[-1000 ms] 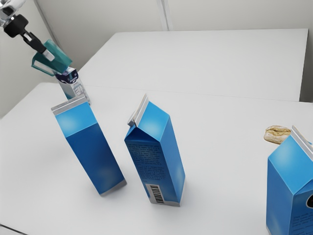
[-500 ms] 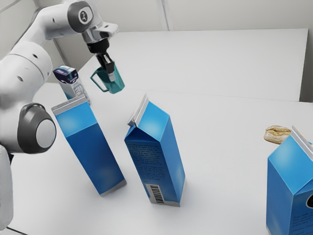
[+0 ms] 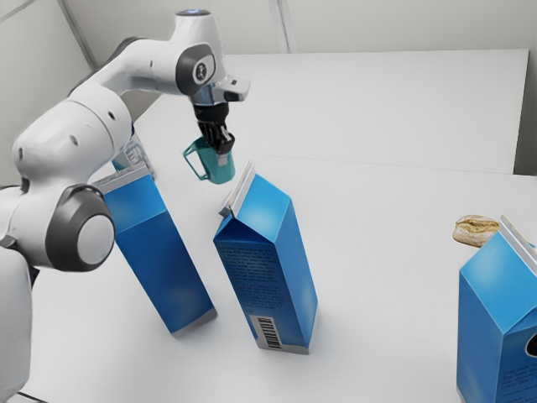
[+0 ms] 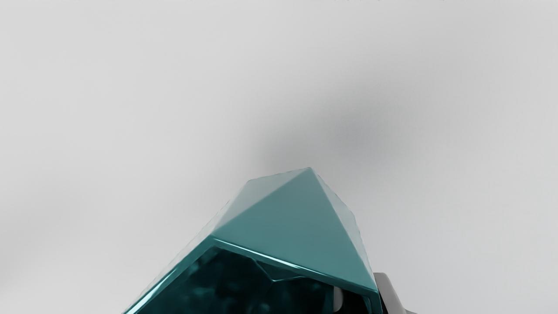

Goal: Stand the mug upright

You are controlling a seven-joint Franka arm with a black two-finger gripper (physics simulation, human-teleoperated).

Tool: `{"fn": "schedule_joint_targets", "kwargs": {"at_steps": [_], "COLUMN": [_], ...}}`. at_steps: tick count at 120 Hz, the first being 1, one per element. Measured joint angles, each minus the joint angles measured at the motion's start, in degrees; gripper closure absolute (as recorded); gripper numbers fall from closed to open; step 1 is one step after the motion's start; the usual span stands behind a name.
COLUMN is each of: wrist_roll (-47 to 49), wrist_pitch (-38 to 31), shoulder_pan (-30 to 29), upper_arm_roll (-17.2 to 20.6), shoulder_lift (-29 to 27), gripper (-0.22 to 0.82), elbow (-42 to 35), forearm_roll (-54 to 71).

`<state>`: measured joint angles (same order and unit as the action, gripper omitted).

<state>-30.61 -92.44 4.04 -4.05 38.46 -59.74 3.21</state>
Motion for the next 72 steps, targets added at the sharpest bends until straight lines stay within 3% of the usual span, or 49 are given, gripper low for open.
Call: {"fn": "schedule_joint_targets", "kwargs": {"at_steps": [11, 19, 36, 55, 72], "wrist_roll": [1.89, 3.05, 5.32, 7.79, 9.65], "wrist_pitch": [-6.54, -12.16, -18.03, -22.11, -28.12], "shoulder_pan": [0.48, 3.02, 6.47, 13.50, 15.51], "upper_arm_roll": [-0.40, -3.57, -5.71, -15.35, -17.82], "shoulder_lift": [-1.00, -3.03, -6.30, -7.41, -9.27], "gripper": [0.78, 0.78, 0.78, 0.78, 0.78], "elbow": [-5.26, -9.76, -10.72, -18.06, -27.46], "forearm_roll": [1.43, 3.27, 6.66, 5.45, 3.79]}}
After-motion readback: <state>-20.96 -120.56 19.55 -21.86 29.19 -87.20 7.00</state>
